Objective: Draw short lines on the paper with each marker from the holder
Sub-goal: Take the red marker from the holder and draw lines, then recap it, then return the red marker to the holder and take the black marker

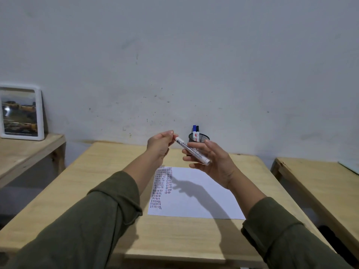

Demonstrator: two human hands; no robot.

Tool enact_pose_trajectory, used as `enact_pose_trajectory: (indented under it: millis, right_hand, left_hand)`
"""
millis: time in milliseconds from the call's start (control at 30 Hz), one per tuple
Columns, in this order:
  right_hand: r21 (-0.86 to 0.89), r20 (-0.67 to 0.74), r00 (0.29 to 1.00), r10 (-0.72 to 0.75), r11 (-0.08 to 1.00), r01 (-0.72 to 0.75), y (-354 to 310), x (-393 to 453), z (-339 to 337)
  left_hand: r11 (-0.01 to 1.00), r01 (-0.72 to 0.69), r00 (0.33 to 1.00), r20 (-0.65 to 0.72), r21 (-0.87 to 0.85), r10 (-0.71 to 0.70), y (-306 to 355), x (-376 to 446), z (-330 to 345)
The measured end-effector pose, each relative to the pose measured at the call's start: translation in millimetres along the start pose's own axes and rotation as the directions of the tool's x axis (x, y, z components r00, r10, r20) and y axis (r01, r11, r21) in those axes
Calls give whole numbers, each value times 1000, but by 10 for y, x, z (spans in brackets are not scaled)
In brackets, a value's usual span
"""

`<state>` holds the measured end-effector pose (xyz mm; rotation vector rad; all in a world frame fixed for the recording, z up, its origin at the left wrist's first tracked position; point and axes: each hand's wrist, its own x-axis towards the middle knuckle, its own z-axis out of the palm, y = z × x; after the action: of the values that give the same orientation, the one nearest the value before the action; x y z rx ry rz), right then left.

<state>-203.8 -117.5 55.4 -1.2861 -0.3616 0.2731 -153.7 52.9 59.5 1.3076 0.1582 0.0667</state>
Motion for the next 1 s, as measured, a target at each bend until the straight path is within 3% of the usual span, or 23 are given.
enact_pose_trajectory:
  millis: [133, 267, 367, 500, 733, 833, 1000]
  right_hand:
    - [-308, -98, 995, -33, 951, 1, -22, 129, -130]
    - [-348, -200, 977, -76, 937, 2, -97, 337, -377]
    - [-436, -271, 954, -130, 900, -1, -234, 569, -608]
    - [-552, -360, 909, -210, 833, -26, -409, 933, -901]
    - [-754, -360, 877, -318, 653, -72, -375, 1526, -1217]
    - [-842, -313, 888, -337, 531, -95, -240, 1669, -1292]
    - [-881, -283, 915, -286, 455, -130, -25, 1808, -1359]
  left_hand:
    - [989, -74, 989, 137, 126, 56, 90, 110, 160]
    - [948, -151, 980, 170, 281, 106, 130, 321, 340]
    - [858, -163, 985, 129, 488, 113, 83, 557, 425]
    - [755, -207, 978, 160, 622, 136, -58, 868, 537]
    - [587, -222, 975, 188, 778, 118, -368, 1282, 661]
    - [569, -221, 975, 194, 792, 108, -471, 1381, 664]
    - [550, -257, 966, 229, 794, 120, -575, 1441, 654]
